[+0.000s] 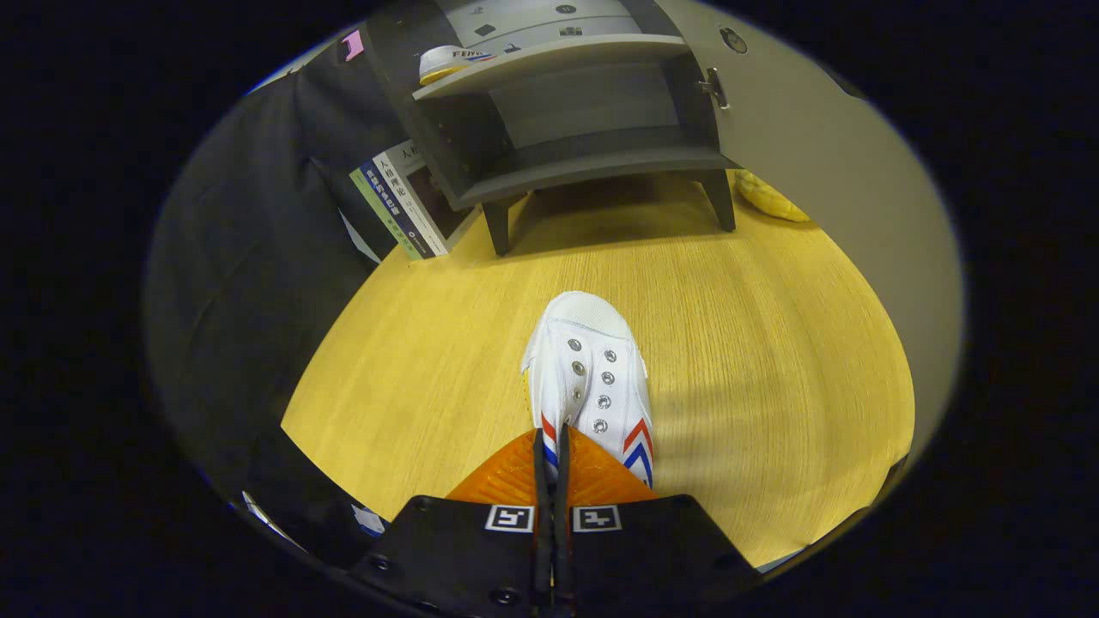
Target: Open the shoe cabinet door, grab the shoes and put them into the shoe cabinet, then close the shoe cabinet door.
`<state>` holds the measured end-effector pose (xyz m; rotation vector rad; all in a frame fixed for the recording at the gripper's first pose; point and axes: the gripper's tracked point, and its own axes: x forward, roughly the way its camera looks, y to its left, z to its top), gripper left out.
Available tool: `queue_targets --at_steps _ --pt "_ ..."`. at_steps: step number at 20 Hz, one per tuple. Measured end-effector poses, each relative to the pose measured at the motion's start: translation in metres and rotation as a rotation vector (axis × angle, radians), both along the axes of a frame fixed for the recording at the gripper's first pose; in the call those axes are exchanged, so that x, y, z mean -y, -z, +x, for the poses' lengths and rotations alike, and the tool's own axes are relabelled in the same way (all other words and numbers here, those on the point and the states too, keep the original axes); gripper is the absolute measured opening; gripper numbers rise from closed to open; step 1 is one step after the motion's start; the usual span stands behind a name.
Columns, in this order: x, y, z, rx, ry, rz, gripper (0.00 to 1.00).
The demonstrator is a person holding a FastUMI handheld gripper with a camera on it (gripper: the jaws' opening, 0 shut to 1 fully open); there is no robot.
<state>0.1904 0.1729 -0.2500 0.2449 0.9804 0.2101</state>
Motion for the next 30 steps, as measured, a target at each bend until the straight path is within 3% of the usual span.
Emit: queue_targets --at_steps 12,22,30 --pt "-0.04 -0.155 0.106 0.273 0.006 0.191 0.02" --pt "-0.031 -0.252 0.21 0.493 0.039 0.169 0.02" --pt "-0.017 -0.293 0.304 0.593 0.1 0.143 0.02"
